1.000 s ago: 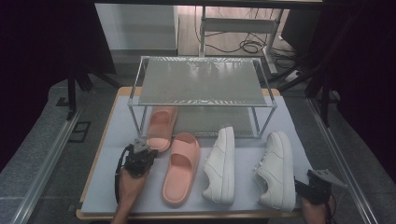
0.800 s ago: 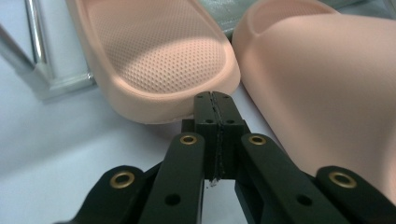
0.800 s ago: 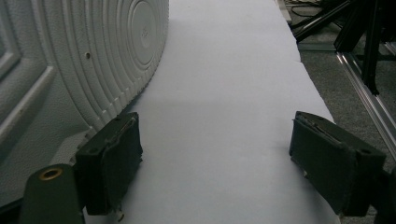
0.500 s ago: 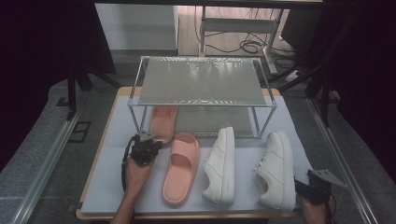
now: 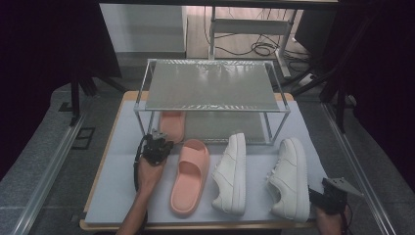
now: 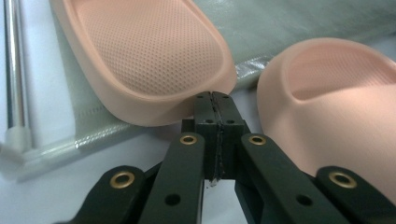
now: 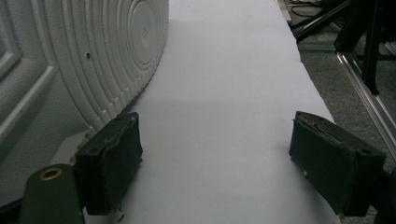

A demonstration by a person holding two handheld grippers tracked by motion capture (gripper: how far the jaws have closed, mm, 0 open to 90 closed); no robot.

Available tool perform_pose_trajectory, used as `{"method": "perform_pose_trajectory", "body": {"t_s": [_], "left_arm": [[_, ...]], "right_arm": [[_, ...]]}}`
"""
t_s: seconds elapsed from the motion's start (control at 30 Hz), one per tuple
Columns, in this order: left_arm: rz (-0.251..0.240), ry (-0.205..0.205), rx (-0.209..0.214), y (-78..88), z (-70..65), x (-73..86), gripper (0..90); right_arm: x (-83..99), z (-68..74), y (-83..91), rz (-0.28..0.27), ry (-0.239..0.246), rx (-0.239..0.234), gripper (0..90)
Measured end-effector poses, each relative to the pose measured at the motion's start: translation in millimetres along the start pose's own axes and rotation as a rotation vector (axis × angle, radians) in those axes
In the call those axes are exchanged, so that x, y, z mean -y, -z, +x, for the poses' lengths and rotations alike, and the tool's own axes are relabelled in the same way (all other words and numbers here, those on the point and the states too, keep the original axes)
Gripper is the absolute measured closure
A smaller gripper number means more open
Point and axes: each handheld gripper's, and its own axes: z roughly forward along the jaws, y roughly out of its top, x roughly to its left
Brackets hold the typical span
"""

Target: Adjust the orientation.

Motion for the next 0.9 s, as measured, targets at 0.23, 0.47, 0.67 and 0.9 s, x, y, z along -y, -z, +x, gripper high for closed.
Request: {"method": "perform_pose_trajectory", "body": {"t_s": [0.23,0.47,0.67,0.9], "left_arm": [[-0.002,0.017,0.007,-10.1,1.4,-4.2,89.6],[-0.003,0.02,0.0,-14.2,2.8,-5.6,89.6],[-0.003,0.03,-0.035,-12.4,3.8,-4.6,89.6],[-0.007,0.028,-0.03,-10.7,3.4,-5.8,89.5]], "right_arm": [[0.0,0.0,0.0,0.0,0.0,0.0,16.9],[0.0,0.0,0.0,0.0,0.0,0.0,16.9],[0.0,0.0,0.0,0.0,0.0,0.0,16.9],[0.0,0.0,0.0,0.0,-0.001,0.0,16.9]]}}
